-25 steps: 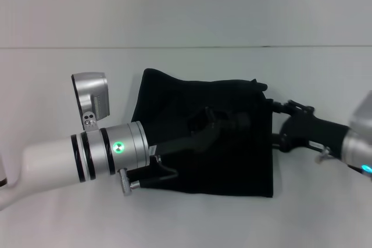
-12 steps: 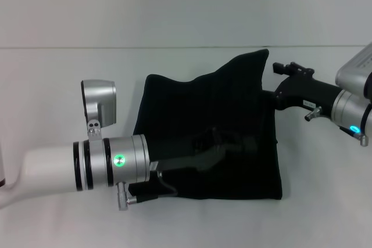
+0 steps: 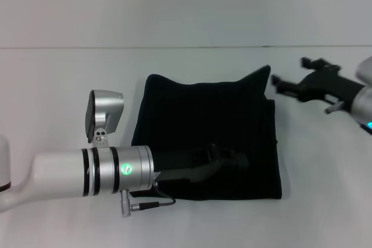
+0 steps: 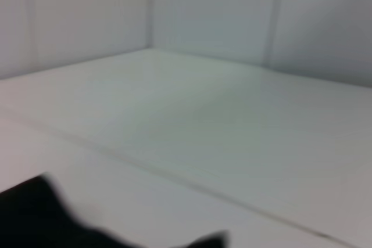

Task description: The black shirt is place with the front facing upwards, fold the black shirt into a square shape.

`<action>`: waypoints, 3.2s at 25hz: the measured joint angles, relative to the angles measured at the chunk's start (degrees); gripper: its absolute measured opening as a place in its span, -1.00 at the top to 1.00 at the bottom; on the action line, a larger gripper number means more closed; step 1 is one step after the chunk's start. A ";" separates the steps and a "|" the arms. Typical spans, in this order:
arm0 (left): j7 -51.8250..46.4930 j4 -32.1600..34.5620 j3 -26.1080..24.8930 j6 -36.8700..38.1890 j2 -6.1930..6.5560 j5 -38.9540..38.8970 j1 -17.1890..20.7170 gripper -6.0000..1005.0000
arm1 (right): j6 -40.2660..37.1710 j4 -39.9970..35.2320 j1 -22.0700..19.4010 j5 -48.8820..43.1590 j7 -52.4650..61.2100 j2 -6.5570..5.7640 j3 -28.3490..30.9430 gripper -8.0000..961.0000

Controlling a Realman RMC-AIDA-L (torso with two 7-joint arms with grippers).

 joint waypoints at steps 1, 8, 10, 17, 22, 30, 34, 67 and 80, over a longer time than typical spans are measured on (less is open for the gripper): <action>0.00 0.04 -0.21 0.08 0.03 -0.19 0.12 0.98 | 0.27 -0.63 -0.87 2.03 0.00 0.00 0.24 -0.96; 1.02 0.45 0.44 3.96 0.10 0.03 -0.24 0.73 | -4.13 -3.19 -7.03 15.42 0.00 -0.45 2.72 -0.96; 2.24 1.17 0.16 8.45 0.14 -0.20 -0.35 0.58 | -7.01 -3.45 -8.28 16.54 0.00 -0.51 2.83 -0.96; 8.43 9.02 -2.07 21.32 0.70 -2.05 2.26 -0.04 | -21.01 -3.30 -10.24 11.24 0.00 -0.51 -0.20 -0.96; 11.43 11.11 -7.99 15.14 3.06 -4.58 7.05 -0.36 | -25.72 -2.60 -9.98 3.89 -0.09 -0.21 -4.15 -0.96; 5.39 9.65 -11.70 1.91 6.84 -4.51 10.35 -0.64 | -18.66 1.00 -10.08 -3.32 -0.99 -0.07 -5.30 -0.96; 4.90 9.61 -11.49 -1.04 6.98 -4.35 10.32 -0.76 | -14.47 1.41 -10.36 -3.50 -1.10 -0.10 -5.33 -0.96; -9.02 8.96 7.16 -23.42 6.39 -0.85 0.52 -0.79 | -32.10 -4.32 -17.22 -9.59 -2.90 -0.84 -5.45 -0.96; -6.59 10.58 10.36 -23.74 3.91 -1.47 -0.58 -0.60 | -32.52 -4.30 -17.22 -9.75 -2.69 -0.78 -5.44 -0.96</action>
